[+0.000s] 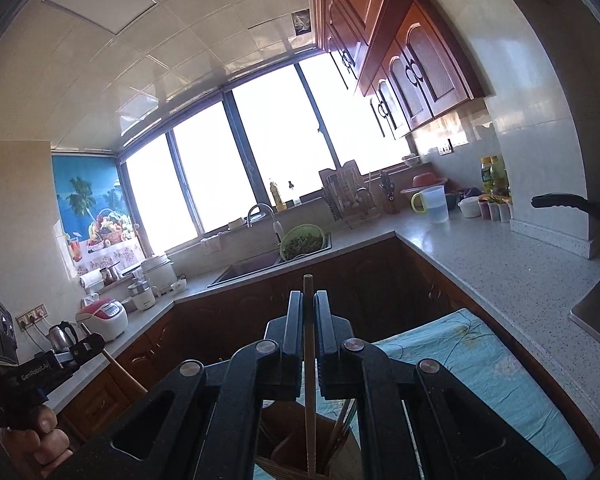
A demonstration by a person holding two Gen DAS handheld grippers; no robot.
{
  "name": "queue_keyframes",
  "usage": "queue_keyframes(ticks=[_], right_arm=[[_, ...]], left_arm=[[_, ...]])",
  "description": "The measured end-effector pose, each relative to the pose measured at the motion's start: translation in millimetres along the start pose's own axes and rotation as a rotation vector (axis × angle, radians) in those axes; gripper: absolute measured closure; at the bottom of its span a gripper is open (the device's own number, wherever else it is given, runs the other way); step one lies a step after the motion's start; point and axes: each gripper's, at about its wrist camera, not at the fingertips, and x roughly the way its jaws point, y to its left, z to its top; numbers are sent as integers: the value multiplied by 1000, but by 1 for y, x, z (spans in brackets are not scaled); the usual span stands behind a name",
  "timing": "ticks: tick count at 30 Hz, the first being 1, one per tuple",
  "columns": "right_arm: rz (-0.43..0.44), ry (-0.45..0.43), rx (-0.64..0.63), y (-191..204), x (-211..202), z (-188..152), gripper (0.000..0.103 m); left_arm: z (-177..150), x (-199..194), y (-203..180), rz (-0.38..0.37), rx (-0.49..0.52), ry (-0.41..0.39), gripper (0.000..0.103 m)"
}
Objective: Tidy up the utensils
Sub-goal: 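Lower both held chopsticks into the wooden holder slots and open both tools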
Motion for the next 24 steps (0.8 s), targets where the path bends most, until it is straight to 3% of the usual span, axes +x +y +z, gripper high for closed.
queue_keyframes(ticks=[12,22,24], right_arm=[[-38,56,11,-14,36,-37,98],[-63,185,13,-22,63,-80,97],[-68,196,13,-25,65,-82,97]], left_arm=[[-26,77,26,49,-73,75,99],[-49,119,28,64,-23,185,98],[-48,121,24,81,8,171,98]])
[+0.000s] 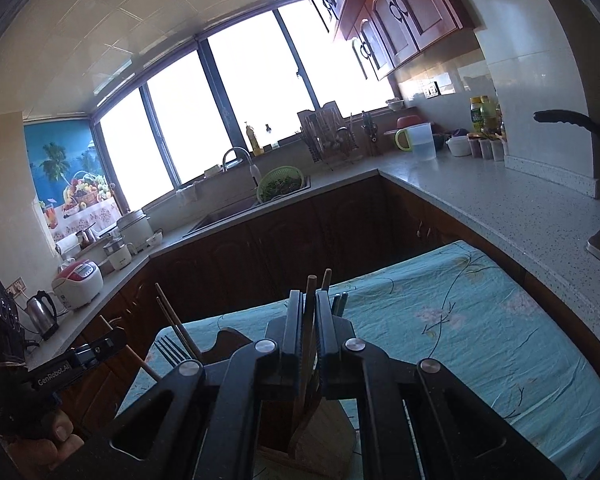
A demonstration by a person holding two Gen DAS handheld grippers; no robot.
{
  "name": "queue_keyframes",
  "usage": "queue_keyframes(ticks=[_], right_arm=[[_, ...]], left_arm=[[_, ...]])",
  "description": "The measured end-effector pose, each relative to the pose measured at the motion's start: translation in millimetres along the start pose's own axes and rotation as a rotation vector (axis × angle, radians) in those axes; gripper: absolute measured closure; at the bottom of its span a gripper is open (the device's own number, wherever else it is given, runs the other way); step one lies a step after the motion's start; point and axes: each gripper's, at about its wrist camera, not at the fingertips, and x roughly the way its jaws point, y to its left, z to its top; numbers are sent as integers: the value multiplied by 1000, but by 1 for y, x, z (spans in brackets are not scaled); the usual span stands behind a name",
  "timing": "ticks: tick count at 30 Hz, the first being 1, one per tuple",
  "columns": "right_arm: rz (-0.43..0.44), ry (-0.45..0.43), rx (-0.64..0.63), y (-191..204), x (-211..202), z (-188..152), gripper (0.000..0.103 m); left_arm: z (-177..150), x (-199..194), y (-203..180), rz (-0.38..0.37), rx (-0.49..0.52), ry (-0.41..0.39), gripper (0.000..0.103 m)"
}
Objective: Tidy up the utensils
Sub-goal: 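Lower both held chopsticks into the wooden holder slots and open both tools, then withdraw both open tools from the holder back over the table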
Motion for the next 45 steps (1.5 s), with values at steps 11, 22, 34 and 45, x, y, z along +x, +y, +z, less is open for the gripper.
queue_keyframes(ticks=[11,22,34,45], right_arm=[[21,26,32,-5,0,5,95],[92,-59,102,-16,-45,16,35],[61,-10,141,-43,-103,-39,10],[-8,137,123,-60,-139,-111,10]], left_arm=[[8,2,-5,12,34,19,97],[0,-37,6,-1,-43,-19,48],[-84,-114,13,98,-136,54,21],[-128,-164,13,132,-117,167,21]])
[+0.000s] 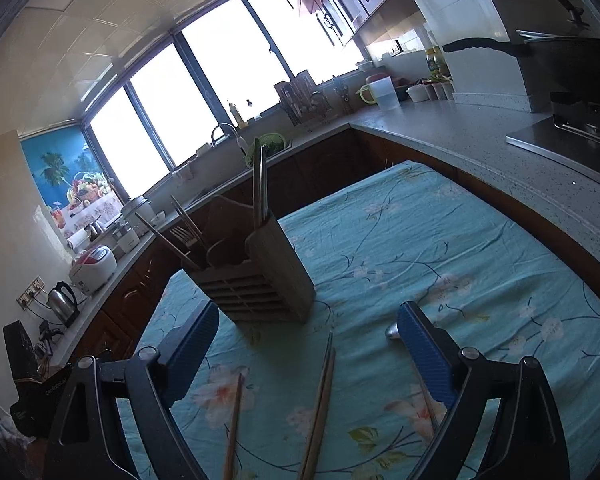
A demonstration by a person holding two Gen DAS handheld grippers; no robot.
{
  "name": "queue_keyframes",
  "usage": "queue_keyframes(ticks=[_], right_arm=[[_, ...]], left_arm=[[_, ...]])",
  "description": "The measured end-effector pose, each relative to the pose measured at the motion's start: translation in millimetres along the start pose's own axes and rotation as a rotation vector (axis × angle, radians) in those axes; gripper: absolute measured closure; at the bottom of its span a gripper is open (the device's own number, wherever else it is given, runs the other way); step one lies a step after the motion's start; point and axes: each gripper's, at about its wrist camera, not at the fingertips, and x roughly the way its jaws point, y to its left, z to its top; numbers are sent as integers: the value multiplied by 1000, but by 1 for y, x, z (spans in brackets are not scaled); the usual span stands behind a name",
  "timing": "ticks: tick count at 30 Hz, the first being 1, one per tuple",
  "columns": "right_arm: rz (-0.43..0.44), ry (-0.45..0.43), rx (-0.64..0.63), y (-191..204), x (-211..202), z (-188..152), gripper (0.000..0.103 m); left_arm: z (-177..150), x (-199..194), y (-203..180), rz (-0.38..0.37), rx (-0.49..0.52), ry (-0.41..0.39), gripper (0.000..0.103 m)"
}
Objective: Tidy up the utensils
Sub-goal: 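Withdraw both open tools from the holder back over the table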
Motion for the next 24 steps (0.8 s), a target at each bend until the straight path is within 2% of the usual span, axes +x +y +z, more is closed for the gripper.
queue_keyframes(ticks=[6,14,17,19,24], right_arm=[[-42,54,-36,-8,-3,-31,10],[-60,88,-84,-3,5,-43,14],[-69,121,-91,-4,13,-44,28],[-73,146,-88,-5,18,-44,42],[-65,199,-94,-4,37,-44,56]], left_arm=[[-13,-2,-3,0,12,38,21],[-27,9,-26,-7,71,109,21],[-28,14,-34,-11,94,130,21],[-27,21,-38,-15,103,142,21],[-26,39,-45,-13,117,188,22]])
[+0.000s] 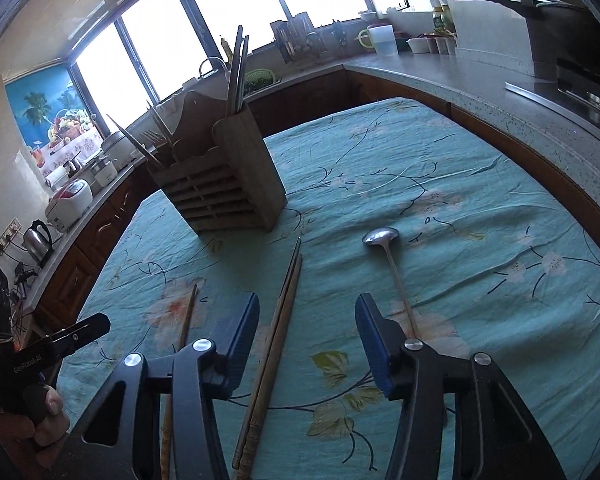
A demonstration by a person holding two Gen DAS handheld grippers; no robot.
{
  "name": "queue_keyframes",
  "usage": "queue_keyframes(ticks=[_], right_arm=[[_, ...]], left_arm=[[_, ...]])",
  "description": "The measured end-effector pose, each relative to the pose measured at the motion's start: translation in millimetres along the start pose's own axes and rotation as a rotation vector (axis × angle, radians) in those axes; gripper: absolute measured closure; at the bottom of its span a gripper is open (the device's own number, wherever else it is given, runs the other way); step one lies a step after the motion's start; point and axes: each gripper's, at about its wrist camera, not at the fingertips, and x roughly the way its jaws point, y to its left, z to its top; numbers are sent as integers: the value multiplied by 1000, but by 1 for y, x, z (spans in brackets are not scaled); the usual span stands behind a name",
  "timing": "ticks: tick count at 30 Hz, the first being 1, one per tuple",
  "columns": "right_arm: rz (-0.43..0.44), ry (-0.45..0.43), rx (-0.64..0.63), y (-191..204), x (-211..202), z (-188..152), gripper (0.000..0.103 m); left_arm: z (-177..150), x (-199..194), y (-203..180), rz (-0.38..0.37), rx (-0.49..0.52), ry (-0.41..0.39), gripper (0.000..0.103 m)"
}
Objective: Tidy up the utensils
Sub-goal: 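Withdraw both open tools from the holder back over the table, then grasp a wooden chopstick with the left tool while the right tool grasps a wooden chopstick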
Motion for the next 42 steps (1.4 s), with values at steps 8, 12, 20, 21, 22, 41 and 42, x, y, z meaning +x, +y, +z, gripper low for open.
queue_keyframes(ticks=[8,12,20,21,22,41,42], right_arm=[[-11,126,-59,15,50,11,74],[-39,167,-88,20,70,13,79],[-84,211,-159,23,82,11,86],[-87,216,-168,23,80,10,88],[-88,221,-173,21,78,9,90],[-65,206,-88,-3,82,23,84],[-63,204,-88,-3,84,24,84]], left_arm=[[14,39,-8,-16,9,91,38],[21,55,-13,-32,20,123,39],[29,89,-28,-41,73,177,48],[29,94,-29,-42,77,187,51],[30,98,-29,-44,79,193,54],[36,127,-66,37,278,224,82],[36,128,-68,45,288,218,83]])
